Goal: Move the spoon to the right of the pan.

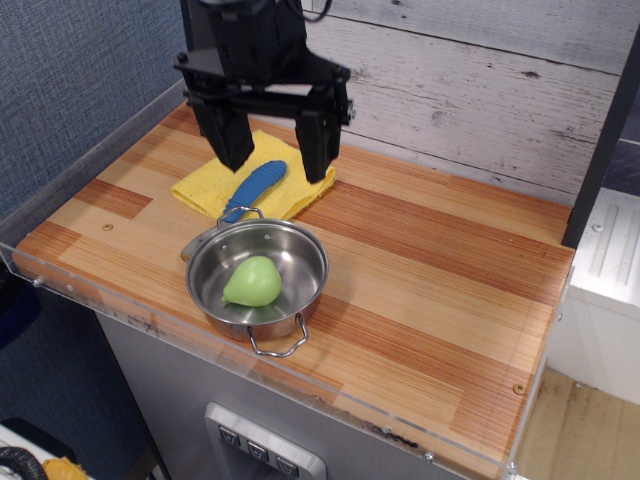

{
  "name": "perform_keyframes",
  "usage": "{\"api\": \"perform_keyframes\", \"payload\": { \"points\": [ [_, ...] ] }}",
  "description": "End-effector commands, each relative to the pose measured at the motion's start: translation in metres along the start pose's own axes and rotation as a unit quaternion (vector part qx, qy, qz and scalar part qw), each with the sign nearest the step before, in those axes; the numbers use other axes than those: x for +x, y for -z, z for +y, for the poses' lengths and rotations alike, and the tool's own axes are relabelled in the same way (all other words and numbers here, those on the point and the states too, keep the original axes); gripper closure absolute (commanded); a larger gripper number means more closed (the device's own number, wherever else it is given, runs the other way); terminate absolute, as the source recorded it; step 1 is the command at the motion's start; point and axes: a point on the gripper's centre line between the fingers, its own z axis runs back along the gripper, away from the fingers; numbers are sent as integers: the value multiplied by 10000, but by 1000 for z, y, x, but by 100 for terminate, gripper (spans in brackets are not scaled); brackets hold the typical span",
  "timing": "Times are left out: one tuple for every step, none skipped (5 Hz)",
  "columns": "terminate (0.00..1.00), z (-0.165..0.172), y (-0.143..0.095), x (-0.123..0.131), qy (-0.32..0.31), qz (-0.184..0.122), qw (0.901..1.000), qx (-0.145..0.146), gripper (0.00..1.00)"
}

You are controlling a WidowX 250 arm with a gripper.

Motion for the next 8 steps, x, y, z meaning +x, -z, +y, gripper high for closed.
{"api": "perform_keyframes", "payload": {
  "points": [
    [0,34,-5,10,161,-371,9991,132,0],
    [0,55,-3,19,335,-601,9973,264,0],
    [0,68,9,26,286,-632,9968,407,0],
    [0,77,20,38,-51,-710,9967,380,0],
    [0,76,31,52,-312,-764,9964,218,0],
    [0,79,45,62,-406,-638,9967,308,0],
    [0,83,55,65,-461,-531,9967,403,0],
    [0,85,63,68,-433,-458,9967,502,0]
  ]
}}
